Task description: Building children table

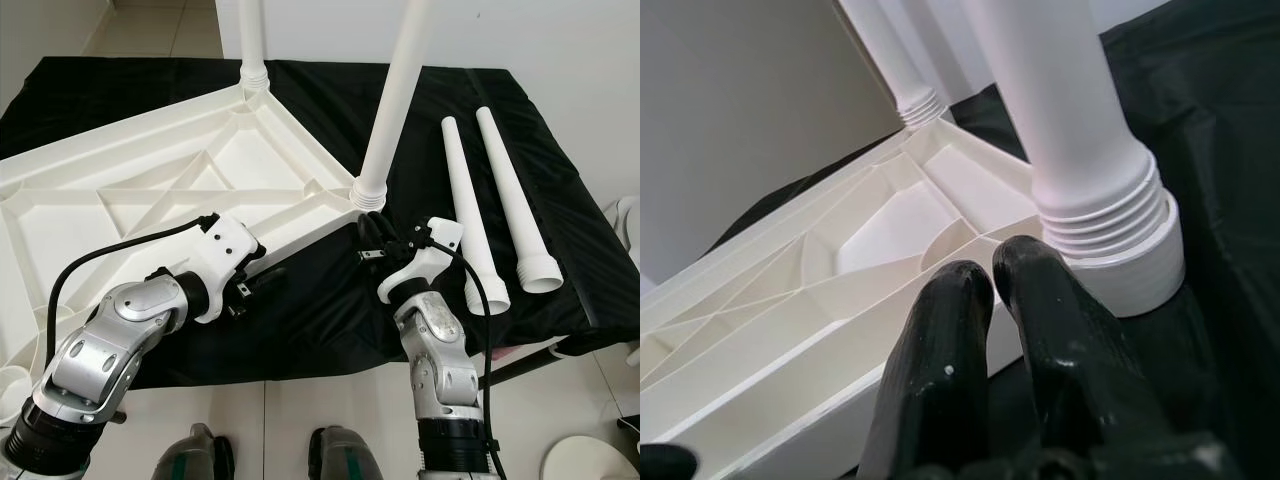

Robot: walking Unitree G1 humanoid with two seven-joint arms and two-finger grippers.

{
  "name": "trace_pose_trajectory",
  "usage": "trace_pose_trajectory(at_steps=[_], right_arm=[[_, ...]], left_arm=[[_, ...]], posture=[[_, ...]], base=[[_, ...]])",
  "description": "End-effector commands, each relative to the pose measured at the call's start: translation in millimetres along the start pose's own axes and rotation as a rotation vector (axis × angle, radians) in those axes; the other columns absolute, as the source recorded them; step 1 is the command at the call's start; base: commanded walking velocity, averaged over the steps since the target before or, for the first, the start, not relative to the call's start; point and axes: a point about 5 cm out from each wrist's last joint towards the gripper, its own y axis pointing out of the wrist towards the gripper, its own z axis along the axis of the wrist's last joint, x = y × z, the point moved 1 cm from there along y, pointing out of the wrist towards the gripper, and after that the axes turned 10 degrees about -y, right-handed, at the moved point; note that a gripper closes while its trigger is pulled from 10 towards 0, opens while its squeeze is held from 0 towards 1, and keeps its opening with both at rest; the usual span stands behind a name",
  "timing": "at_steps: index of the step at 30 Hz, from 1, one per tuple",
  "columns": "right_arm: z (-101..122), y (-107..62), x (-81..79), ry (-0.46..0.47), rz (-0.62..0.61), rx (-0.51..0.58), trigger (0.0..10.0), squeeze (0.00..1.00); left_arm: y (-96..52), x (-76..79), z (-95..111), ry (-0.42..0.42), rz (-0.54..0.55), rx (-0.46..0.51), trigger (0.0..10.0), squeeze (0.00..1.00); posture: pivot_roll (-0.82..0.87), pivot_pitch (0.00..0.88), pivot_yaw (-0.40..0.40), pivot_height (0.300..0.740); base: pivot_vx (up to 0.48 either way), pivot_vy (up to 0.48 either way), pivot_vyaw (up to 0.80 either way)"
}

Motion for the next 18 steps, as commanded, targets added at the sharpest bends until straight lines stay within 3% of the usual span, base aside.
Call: trace_pose_trajectory(at_steps=[1, 7, 18], right_arm=[[4, -3.1, -3.6, 0.0, 0.035, -0.001, 10.0, 0.0], [9, -4.5, -10.3, 0.006, 0.064, 0.011, 10.0, 0.0], [13, -4.7, -14.1, 0.004, 0.092, 0.013, 10.0, 0.0]], left_arm=[[1.3, -9.6, -11, -0.009, 0.104, -0.054, 10.0, 0.0], [3.8, -19.4, -21, 0.007, 0.177, -0.114, 10.0, 0.0], [7.2, -27.6, -25, -0.014, 0.235, -0.139, 10.0, 0.0]], posture=[[-0.13, 0.081, -0.016, 0.74], [-0.14, 0.08, -0.014, 0.74], [-0.14, 0.076, -0.011, 0.74]], base=[[0.0, 0.0, 0.0], [0.0, 0.0, 0.0], [0.0, 0.0, 0.0]])
